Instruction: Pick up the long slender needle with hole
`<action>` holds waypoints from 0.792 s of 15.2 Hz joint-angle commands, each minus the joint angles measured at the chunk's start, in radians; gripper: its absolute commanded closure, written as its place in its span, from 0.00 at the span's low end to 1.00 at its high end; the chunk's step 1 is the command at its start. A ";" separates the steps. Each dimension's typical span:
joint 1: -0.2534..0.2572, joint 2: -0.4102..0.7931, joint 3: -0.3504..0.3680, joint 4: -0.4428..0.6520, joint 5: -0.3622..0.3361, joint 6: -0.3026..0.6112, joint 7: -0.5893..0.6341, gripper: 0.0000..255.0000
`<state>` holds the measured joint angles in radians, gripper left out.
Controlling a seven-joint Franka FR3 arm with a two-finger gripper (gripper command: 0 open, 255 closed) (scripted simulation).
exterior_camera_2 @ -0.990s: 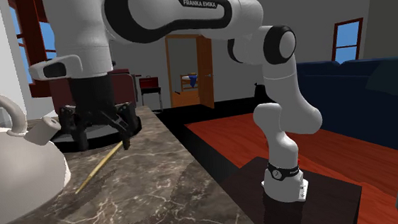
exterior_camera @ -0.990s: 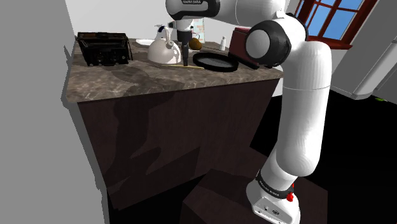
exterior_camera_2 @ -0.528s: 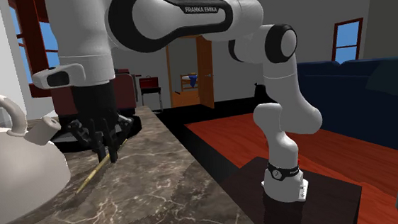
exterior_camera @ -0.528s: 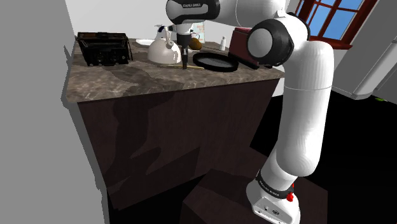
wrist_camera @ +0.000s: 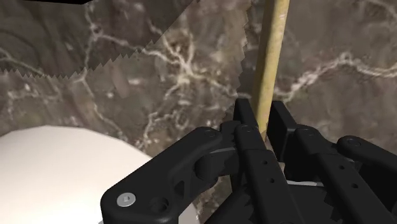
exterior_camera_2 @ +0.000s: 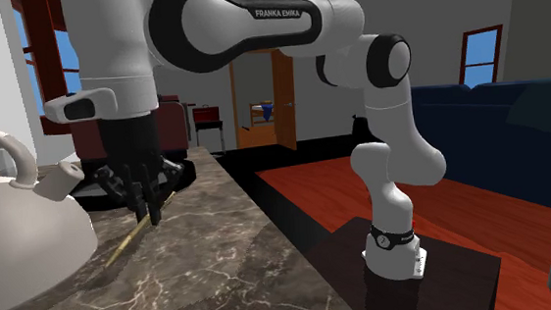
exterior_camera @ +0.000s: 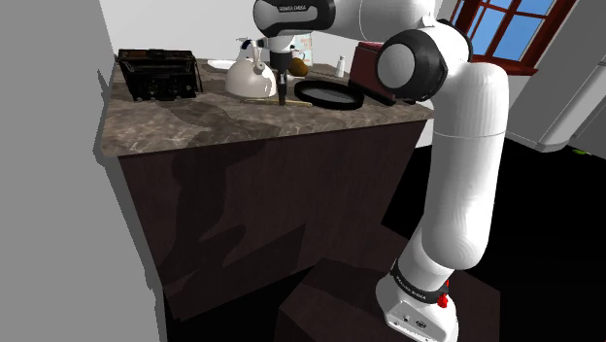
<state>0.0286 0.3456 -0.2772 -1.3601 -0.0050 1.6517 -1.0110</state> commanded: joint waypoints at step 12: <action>-0.022 0.060 -0.003 0.253 0.014 -0.198 -0.017 1.00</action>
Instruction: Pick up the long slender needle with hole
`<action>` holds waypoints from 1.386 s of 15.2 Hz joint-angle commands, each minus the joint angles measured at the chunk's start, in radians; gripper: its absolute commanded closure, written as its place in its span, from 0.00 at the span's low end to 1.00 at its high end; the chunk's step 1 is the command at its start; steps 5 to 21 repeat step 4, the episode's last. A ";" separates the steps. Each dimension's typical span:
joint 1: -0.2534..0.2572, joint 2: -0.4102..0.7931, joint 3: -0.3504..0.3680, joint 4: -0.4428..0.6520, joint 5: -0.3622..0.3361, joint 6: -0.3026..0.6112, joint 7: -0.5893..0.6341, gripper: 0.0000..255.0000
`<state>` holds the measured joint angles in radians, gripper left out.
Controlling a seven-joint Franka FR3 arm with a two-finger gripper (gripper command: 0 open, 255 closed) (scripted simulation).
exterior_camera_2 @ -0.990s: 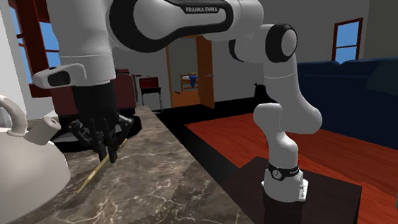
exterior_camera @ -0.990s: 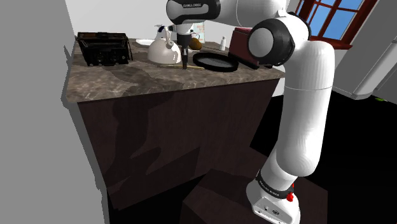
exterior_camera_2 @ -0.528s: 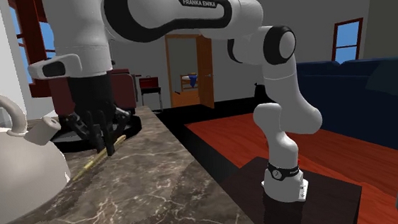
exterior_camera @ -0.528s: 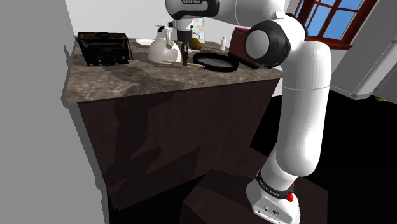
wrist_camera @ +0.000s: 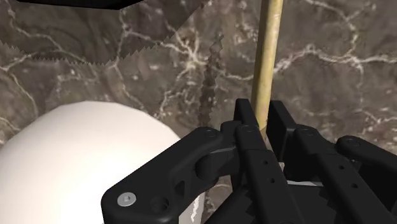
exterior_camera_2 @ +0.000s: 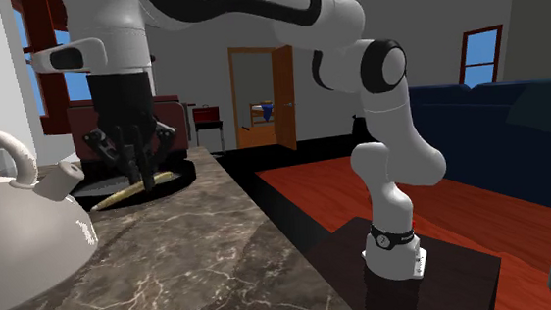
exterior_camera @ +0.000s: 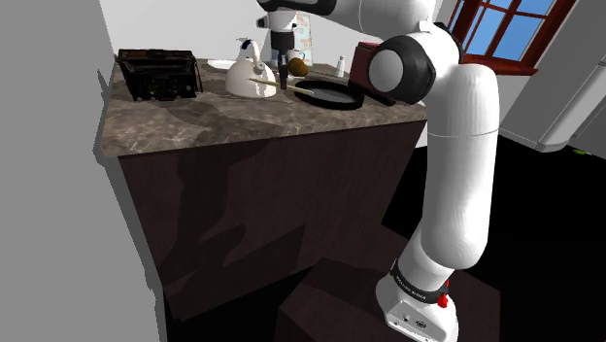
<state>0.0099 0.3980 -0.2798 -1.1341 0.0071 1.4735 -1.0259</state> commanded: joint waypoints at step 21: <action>-0.010 0.025 -0.001 0.084 0.006 -0.060 -0.006 1.00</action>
